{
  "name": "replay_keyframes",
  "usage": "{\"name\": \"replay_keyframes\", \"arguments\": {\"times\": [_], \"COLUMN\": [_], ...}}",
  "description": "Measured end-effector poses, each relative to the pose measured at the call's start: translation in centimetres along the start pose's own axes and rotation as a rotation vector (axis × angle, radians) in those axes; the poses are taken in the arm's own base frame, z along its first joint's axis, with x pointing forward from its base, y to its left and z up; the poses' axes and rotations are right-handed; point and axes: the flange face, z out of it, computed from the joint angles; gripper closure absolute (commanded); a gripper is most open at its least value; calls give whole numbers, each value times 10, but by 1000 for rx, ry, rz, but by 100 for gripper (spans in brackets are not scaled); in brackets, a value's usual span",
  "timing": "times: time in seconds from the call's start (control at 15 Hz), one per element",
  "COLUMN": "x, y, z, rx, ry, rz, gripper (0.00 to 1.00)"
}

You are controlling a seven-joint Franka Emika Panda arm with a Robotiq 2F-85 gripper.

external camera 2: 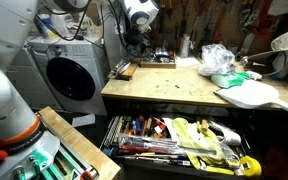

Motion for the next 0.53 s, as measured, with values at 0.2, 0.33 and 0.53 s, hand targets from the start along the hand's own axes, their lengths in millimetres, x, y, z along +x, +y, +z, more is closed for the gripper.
{"name": "replay_keyframes", "arguments": {"times": [0.2, 0.33, 0.53], "x": [1, 1, 2], "y": [5, 8, 12], "z": [3, 6, 7], "rx": [-1, 0, -2], "ry": [0, -1, 1], "rz": [57, 99, 157], "gripper": [100, 100, 100]}}
